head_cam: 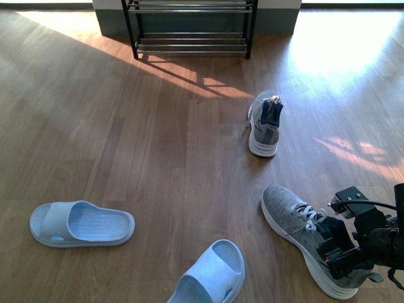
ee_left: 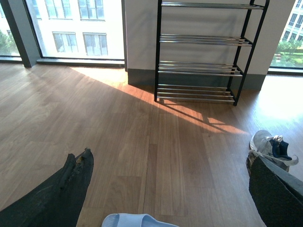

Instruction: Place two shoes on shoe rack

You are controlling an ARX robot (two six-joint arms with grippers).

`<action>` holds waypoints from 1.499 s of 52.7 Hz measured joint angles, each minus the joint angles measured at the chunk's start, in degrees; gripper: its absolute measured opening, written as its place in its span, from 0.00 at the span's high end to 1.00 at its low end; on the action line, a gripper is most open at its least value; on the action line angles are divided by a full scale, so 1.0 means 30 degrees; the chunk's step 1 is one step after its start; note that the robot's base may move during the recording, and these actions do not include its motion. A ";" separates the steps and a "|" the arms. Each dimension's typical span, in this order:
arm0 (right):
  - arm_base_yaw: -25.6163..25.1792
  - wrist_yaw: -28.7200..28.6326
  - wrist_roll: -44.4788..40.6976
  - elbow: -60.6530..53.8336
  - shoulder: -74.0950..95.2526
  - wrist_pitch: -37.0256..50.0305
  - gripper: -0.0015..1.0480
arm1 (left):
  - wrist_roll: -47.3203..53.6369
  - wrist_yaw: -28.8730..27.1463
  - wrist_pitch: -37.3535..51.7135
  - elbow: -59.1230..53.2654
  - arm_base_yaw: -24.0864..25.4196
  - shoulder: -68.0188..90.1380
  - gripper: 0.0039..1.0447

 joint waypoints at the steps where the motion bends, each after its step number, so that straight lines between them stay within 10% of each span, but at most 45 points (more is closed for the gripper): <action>1: 0.0022 -0.0022 0.0000 0.0102 0.0087 -0.0036 0.09 | 0.0000 0.0000 0.0000 0.0000 0.0000 0.0000 0.09; 8: 0.0277 -0.0051 0.0204 0.0656 0.0831 -0.0007 0.09 | 0.0000 0.0007 0.0000 0.0000 0.0000 0.0000 0.09; 28: 0.0204 -0.0495 0.0313 0.0991 0.1049 -0.0044 0.77 | 0.0000 0.0007 0.0000 0.0000 0.0000 0.0000 0.09; 39: 0.0211 -0.0663 0.0437 0.0619 0.0903 0.0415 0.98 | 0.0000 0.0007 0.0000 0.0000 0.0000 0.0000 0.09; 62: -0.0015 -0.1435 0.3308 -0.5253 -0.5632 0.3293 0.98 | 0.0000 0.0007 0.0000 0.0000 0.0000 0.0000 0.09; 79: -0.1909 -0.4014 0.6419 -1.0987 -2.2549 -0.2506 0.98 | 0.0000 0.0000 0.0000 0.0000 0.0000 0.0000 0.09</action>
